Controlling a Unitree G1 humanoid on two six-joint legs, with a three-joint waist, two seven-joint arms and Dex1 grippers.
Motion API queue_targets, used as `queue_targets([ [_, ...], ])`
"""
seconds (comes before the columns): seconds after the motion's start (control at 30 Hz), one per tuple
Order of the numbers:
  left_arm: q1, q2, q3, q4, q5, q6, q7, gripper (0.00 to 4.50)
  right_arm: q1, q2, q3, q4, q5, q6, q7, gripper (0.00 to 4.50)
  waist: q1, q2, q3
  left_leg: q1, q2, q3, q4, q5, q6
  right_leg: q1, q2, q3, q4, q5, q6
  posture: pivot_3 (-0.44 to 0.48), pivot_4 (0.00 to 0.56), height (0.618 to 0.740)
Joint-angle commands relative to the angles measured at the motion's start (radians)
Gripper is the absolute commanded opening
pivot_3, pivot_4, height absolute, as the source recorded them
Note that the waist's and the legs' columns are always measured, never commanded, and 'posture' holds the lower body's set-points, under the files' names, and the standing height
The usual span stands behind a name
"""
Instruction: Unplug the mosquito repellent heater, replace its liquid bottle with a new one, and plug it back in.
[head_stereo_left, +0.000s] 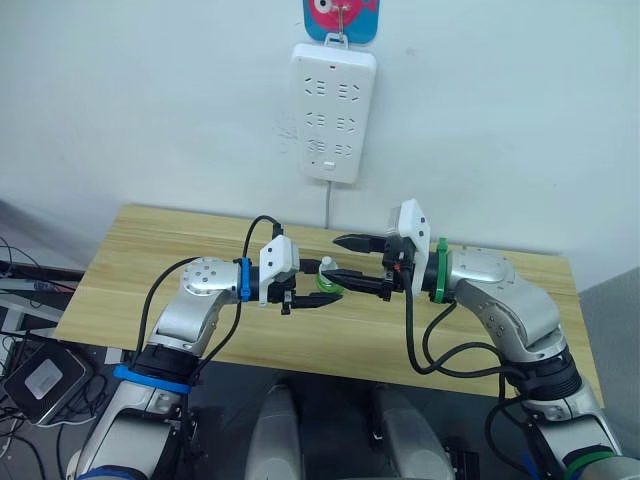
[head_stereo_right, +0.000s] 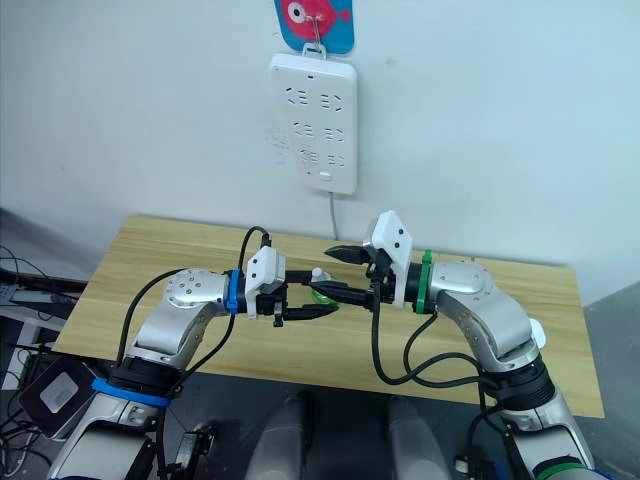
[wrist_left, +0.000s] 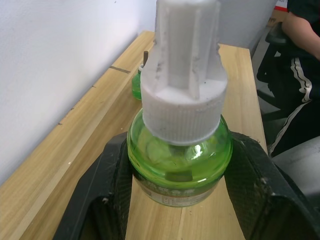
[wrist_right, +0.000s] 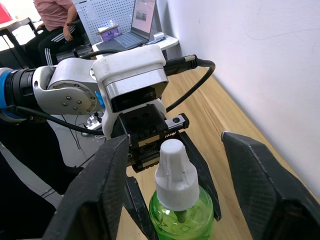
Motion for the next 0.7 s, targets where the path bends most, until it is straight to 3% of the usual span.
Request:
queue_targets([
  [0.03,0.002,-0.007,0.005,-0.028,-0.003,-0.018,-0.001,2.23,-0.014,0.013,0.016,-0.004,-0.015,-0.033,0.001,2.96,0.000,0.000,0.000,0.000,0.000,0.000,0.000,0.000,0.000,0.000,0.000,0.000,0.000,0.000,0.000,0.043,0.292,0.740],
  [0.47,0.002,-0.020,0.001,-0.024,0.001,-0.030,-0.006,2.23,-0.033,0.027,0.044,0.028,-0.039,-0.053,0.006,2.96,-0.001,0.000,0.000,0.000,0.000,0.000,0.000,0.000,0.000,0.000,0.000,0.000,0.000,0.000,0.000,0.022,0.283,0.740],
  [0.57,0.001,-0.020,0.003,-0.025,-0.001,-0.025,-0.004,2.23,-0.030,0.029,0.047,0.031,-0.033,-0.051,0.016,2.39,-0.001,0.000,0.000,0.000,0.000,0.000,0.000,0.000,0.000,0.000,0.000,0.000,0.000,0.000,0.000,0.022,0.283,0.740],
  [0.7,0.009,-0.018,0.005,-0.038,-0.005,-0.015,-0.002,2.23,-0.028,0.032,0.047,0.033,-0.034,-0.060,0.021,1.02,-0.002,0.000,0.000,0.000,0.000,0.000,0.000,0.000,0.000,0.000,0.000,0.000,0.000,0.000,0.000,0.023,0.284,0.740],
])
